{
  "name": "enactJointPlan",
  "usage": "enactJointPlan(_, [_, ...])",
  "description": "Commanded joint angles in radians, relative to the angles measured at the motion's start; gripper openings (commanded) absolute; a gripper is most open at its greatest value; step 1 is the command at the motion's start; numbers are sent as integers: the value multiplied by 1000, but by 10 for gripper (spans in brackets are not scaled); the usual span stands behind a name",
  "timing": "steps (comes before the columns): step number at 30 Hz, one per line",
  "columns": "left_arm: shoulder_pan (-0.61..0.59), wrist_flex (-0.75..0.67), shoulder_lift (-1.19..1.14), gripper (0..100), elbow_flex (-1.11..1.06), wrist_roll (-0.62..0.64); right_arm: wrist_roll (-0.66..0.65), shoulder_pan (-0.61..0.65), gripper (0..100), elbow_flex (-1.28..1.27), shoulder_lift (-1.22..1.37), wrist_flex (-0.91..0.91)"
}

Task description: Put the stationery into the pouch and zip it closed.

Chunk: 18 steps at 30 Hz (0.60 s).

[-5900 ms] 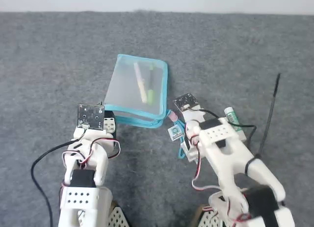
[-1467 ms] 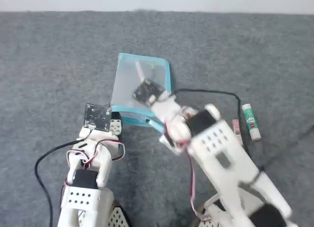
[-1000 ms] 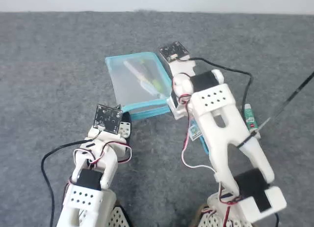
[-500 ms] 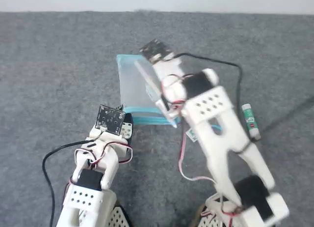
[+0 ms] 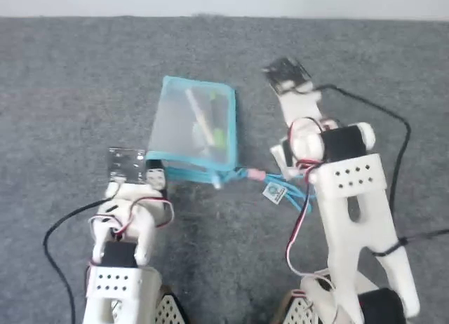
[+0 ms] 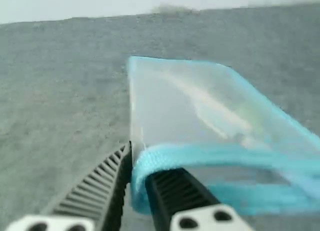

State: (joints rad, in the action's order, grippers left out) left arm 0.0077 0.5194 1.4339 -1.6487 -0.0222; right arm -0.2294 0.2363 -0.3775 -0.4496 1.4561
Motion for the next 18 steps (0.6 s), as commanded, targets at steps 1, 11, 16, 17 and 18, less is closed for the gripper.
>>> enactJointPlan(1, [175,49,18,12,30,-140,15,-101,188,-158,-54,-101])
enactJointPlan(11, [153,69,17,12,45,-95,-26,-90,188,-272,-54,-183])
enactJointPlan(16, [123,63,18,12,48,-92,-41,105,188,-272,-59,-182])
enactJointPlan(17, [106,61,18,12,48,-92,-49,137,188,-272,-67,-186])
enactJointPlan(18, [104,61,18,12,48,-92,-51,168,188,-275,-85,-194])
